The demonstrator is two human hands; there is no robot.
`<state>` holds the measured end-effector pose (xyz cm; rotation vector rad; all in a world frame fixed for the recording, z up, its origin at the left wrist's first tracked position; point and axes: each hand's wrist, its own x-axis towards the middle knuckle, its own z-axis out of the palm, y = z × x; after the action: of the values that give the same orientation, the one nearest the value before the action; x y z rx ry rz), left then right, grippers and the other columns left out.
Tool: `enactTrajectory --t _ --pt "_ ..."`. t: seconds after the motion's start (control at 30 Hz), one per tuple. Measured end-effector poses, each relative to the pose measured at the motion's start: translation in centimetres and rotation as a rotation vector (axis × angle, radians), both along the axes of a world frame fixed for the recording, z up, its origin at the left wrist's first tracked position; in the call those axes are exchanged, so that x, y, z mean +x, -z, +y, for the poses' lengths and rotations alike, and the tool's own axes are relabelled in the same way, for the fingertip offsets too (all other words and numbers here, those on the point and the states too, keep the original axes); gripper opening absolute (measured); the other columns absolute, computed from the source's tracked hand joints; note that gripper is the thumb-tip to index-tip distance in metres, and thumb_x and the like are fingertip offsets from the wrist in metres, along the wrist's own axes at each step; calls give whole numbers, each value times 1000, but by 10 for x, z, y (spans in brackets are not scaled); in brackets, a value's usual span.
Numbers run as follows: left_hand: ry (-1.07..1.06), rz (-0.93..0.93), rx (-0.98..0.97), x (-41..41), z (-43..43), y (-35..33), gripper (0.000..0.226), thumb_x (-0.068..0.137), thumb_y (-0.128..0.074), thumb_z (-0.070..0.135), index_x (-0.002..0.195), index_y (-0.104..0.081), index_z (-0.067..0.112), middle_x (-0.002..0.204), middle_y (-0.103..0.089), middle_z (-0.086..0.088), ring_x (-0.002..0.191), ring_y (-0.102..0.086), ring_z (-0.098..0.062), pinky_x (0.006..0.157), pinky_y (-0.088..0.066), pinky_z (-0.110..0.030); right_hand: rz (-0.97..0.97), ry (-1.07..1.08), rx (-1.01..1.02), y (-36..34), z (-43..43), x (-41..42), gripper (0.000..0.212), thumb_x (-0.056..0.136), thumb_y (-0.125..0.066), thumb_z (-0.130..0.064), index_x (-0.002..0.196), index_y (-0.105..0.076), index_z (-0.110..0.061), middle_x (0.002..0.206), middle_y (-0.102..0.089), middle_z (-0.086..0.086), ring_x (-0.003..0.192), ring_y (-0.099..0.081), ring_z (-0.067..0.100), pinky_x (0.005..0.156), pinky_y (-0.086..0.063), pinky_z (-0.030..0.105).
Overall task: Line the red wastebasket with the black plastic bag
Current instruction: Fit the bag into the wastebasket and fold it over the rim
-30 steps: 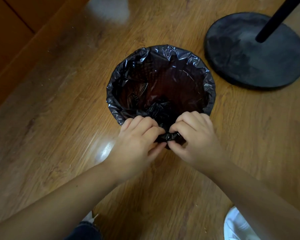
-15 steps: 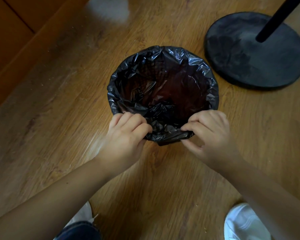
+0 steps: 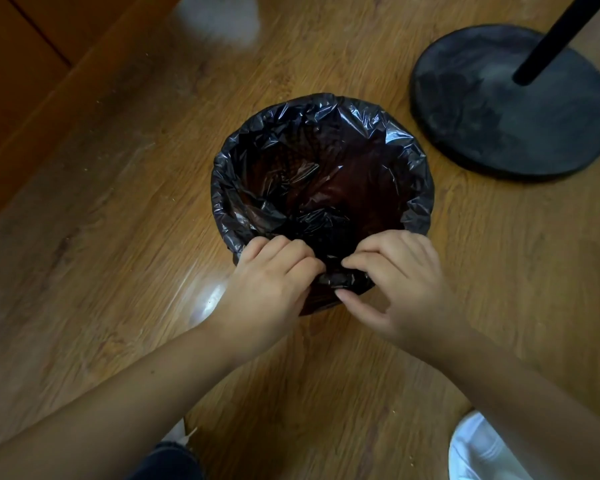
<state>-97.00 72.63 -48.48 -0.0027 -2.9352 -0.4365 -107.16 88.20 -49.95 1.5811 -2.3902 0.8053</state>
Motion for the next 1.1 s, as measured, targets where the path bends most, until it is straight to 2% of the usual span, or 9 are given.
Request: enactTrajectory --t 0.17,0.33,0.47,0.6,0.77,0.83,0.9,0.97,1.1 --pt "-22 27 11 4 -4 1 29 74 -42 -3 83 -67 7 82 -68 -5 72 -63 -25 71 -36 -33 43 -4 19 0 12 -16 22 79 -66 -30 88 -68 -10 87 -64 7 87 -55 20 88 -31 29" --pt "-48 58 -5 5 -14 4 29 75 -43 -4 85 -68 6 84 -68 -6 82 -60 -24 79 -36 -33 19 32 22 2 1 -14 10 75 -65 -16 82 -67 -9 77 -61 6 79 -53 19 77 -32 27" --pt "-85 95 -12 8 -19 6 21 77 -60 11 97 -67 6 95 -66 -9 96 -48 -20 86 -32 -32 6 70 45 0 -6 -10 9 72 -63 -15 78 -66 -9 75 -60 5 73 -55 21 74 -30 27" --pt "-264 151 54 17 -15 2 38 75 -66 32 106 -56 13 102 -58 -6 96 -46 -18 83 -29 -24 -10 119 54 0 -5 -11 8 70 -67 -12 77 -65 -8 74 -59 6 70 -55 22 70 -32 29" --pt "-703 145 588 14 -14 -3 35 72 -64 39 101 -47 33 94 -48 20 88 -48 8 67 -40 -7 -20 135 67 -3 -7 -13 6 73 -64 -13 78 -66 -9 75 -58 5 70 -53 22 71 -29 27" --pt "-807 101 832 11 -17 1 32 74 -68 33 100 -49 33 97 -57 15 87 -55 4 66 -46 -10 -13 132 63 -4 -9 -12 5 72 -65 -10 77 -66 -9 74 -58 5 69 -53 22 69 -30 28" --pt "-856 63 1132 9 -19 4 24 78 -68 20 98 -56 27 99 -63 5 89 -62 -9 65 -51 -23 0 125 72 -4 -12 -10 6 71 -66 -8 77 -67 -9 73 -58 6 68 -53 23 67 -30 29" --pt "-873 55 1321 8 -18 4 17 81 -65 11 94 -62 22 100 -66 -3 89 -65 -16 62 -51 -26 10 114 93 -4 -13 -9 8 71 -66 -7 78 -67 -9 74 -58 6 68 -52 23 68 -30 29" --pt "-809 51 1621 12 -22 0 11 78 -65 13 81 -69 23 88 -72 3 77 -68 -9 61 -55 -27 28 103 103 -4 -17 -8 8 73 -64 -5 79 -67 -9 74 -57 7 69 -52 23 66 -33 31"
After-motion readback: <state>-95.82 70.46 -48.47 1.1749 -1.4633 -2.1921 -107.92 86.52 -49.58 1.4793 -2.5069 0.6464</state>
